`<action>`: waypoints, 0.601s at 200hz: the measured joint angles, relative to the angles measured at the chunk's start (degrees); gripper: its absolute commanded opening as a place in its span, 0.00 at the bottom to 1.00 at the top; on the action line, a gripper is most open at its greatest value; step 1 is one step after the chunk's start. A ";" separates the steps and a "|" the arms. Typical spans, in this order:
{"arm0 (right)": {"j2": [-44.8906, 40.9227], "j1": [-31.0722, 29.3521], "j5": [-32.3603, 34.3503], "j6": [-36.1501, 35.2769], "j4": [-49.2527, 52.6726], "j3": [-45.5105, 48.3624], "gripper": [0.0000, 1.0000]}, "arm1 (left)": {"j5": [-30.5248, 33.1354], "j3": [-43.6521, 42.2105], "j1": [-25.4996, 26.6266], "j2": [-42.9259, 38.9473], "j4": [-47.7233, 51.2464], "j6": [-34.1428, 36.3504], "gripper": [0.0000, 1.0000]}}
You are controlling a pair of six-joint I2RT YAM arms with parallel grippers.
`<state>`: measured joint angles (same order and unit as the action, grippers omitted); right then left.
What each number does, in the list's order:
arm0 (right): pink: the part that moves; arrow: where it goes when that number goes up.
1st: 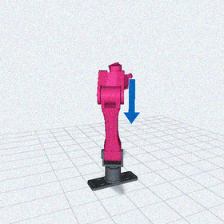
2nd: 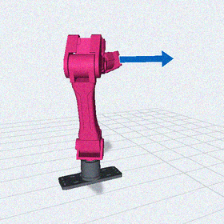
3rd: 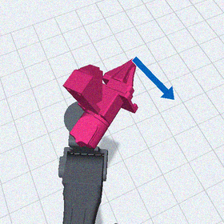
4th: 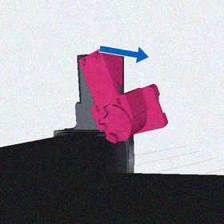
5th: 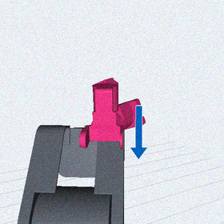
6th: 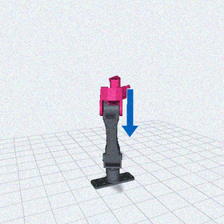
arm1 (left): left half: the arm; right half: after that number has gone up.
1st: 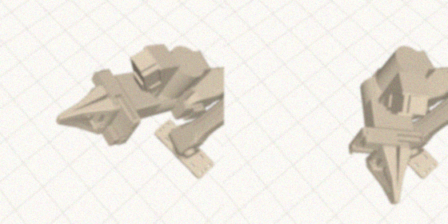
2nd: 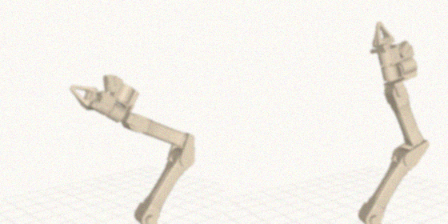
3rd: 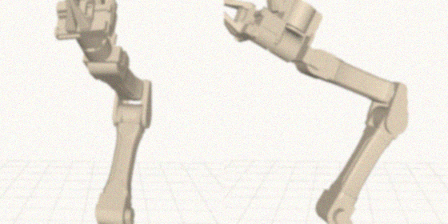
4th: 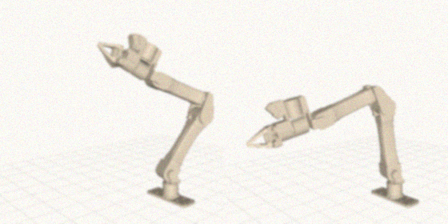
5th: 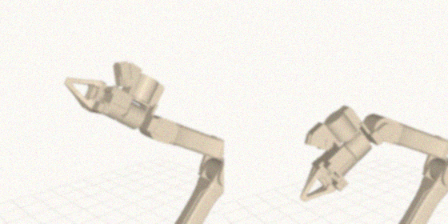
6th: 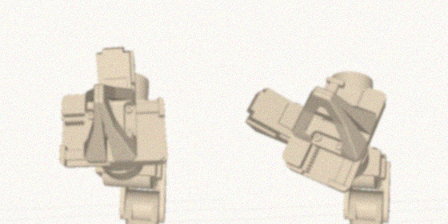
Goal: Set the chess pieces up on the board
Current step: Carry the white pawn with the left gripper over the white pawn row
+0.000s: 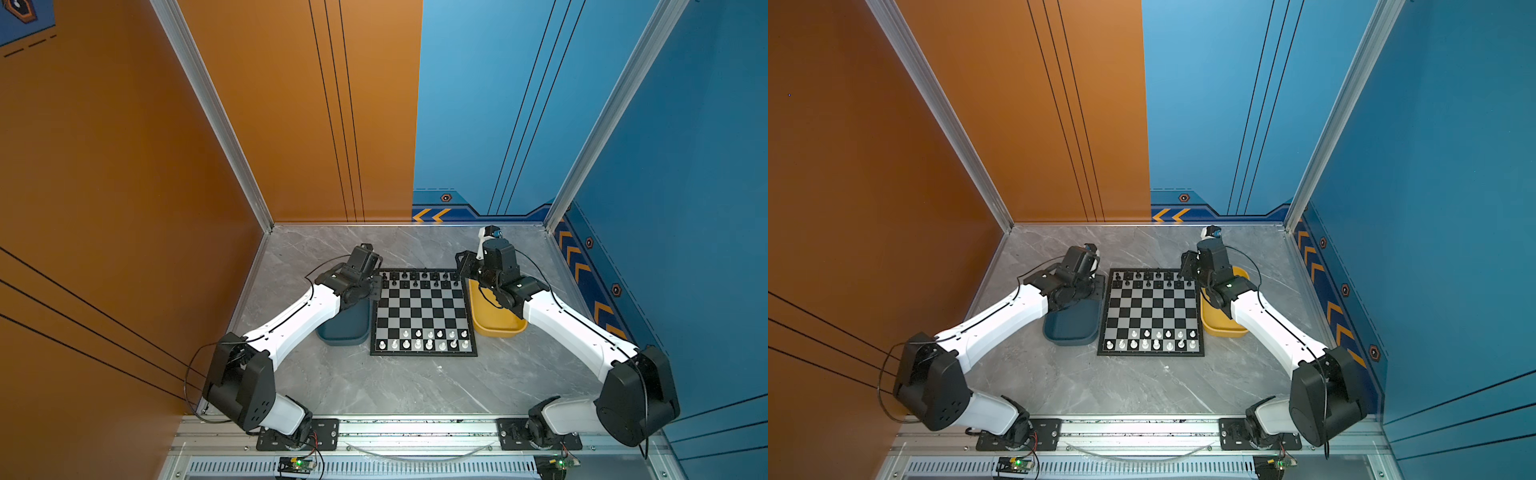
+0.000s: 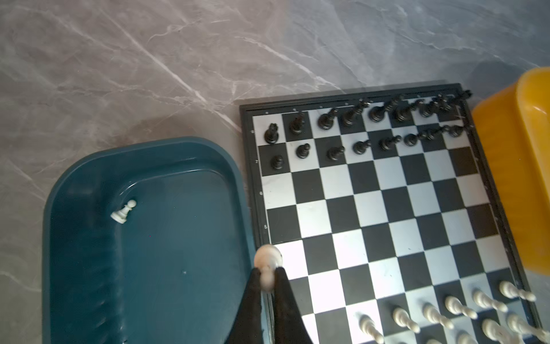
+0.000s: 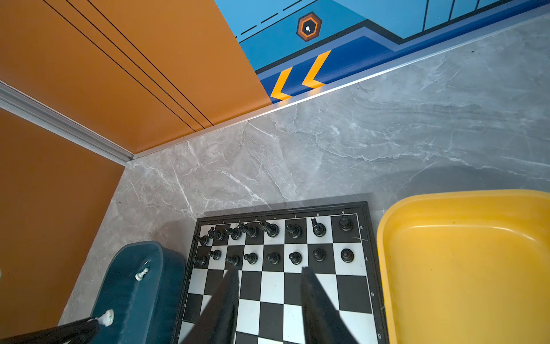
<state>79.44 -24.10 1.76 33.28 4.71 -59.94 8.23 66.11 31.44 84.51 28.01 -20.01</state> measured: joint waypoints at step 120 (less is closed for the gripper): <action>-2.34 -0.02 0.04 -0.22 0.81 0.00 0.37 | -0.81 0.37 13.14 7.32 6.16 1.55 0.00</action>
<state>77.10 -24.12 1.80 33.06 5.52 -59.94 7.42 66.48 44.58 91.83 34.17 -18.46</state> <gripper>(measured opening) 0.371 0.093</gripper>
